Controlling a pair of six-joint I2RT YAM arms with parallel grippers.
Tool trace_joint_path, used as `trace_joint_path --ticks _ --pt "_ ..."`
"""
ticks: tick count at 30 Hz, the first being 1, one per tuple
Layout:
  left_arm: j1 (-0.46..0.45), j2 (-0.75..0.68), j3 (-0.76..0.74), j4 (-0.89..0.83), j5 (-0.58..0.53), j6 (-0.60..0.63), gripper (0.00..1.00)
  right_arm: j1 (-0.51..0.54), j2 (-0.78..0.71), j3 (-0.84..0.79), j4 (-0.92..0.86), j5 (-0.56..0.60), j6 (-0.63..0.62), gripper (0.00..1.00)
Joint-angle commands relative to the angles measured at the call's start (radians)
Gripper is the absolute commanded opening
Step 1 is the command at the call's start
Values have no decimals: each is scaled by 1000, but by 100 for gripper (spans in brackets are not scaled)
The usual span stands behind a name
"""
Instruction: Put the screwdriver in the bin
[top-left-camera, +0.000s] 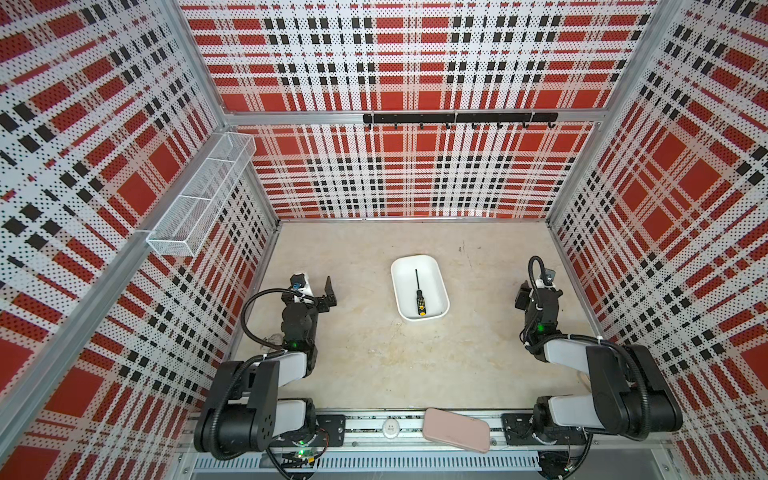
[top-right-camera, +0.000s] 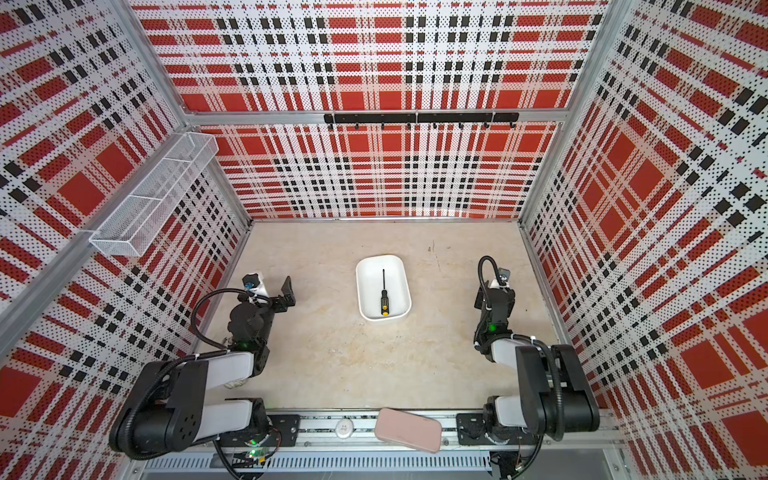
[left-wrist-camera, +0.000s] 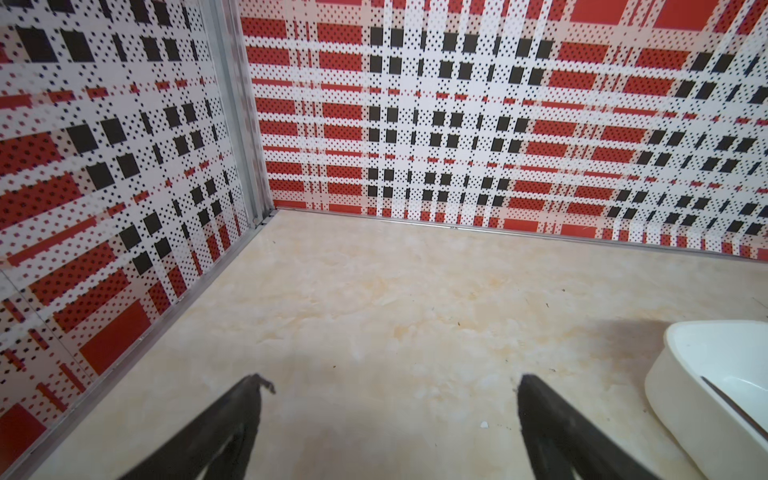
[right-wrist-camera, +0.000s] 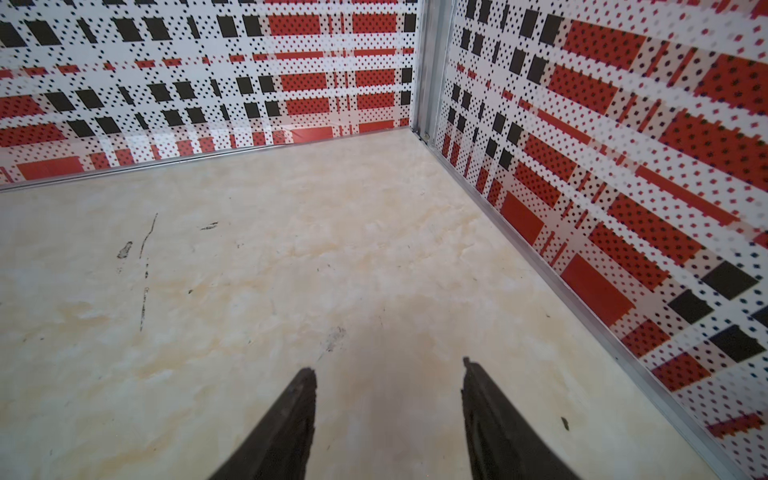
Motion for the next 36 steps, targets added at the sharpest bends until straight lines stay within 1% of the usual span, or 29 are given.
trace_joint_path --ticks 1,3,5,8,9,11,15,16,20,22,24,26,28,29,30,31,32,34,36 --pt "17 70 -18 220 1 8 98 -19 15 -8 143 -58 -23 59" --pt "16 121 -12 259 0 9 98 -29 17 -6 141 -86 -8 59" --pt "16 163 -13 303 -5 3 98 -41 23 -22 177 -115 11 58" --pt "17 188 -15 326 -8 3 98 -52 70 -63 315 -155 22 58" --pt "17 193 -15 330 -8 3 98 -52 81 -66 336 -163 15 59" --pt "16 205 -11 333 -15 1 98 -52 72 -61 308 -176 16 59" --pt "14 251 6 348 -25 -3 98 -51 80 -62 324 -181 6 60" --pt "15 244 9 325 -34 -1 98 -52 84 -61 331 -215 0 60" --pt "9 246 13 322 -67 -7 98 -51 100 -71 366 -267 -21 61" --pt "9 246 13 322 -77 -10 98 -52 139 -89 434 -314 -33 61" --pt "6 246 14 320 -90 -11 98 -52 200 -113 567 -369 -54 61" --pt "2 247 16 318 -100 -8 98 -52 176 -110 505 -378 -59 62" --pt "1 247 17 317 -101 -7 98 -52 192 -91 502 -369 -54 63" --pt "1 248 17 316 -102 -8 98 -52 184 -73 443 -368 -55 63" --pt "1 248 17 316 -103 -8 98 -47 182 -52 400 -361 -63 65" --pt "1 248 17 316 -102 -8 98 -35 189 -48 412 -344 -74 68" --pt "1 247 18 316 -101 -8 98 -33 190 -45 404 -354 -79 69" --pt "2 247 18 315 -103 -8 98 -32 188 -37 389 -356 -85 76" --pt "1 246 17 316 -103 -8 98 -32 187 -37 383 -357 -89 79"
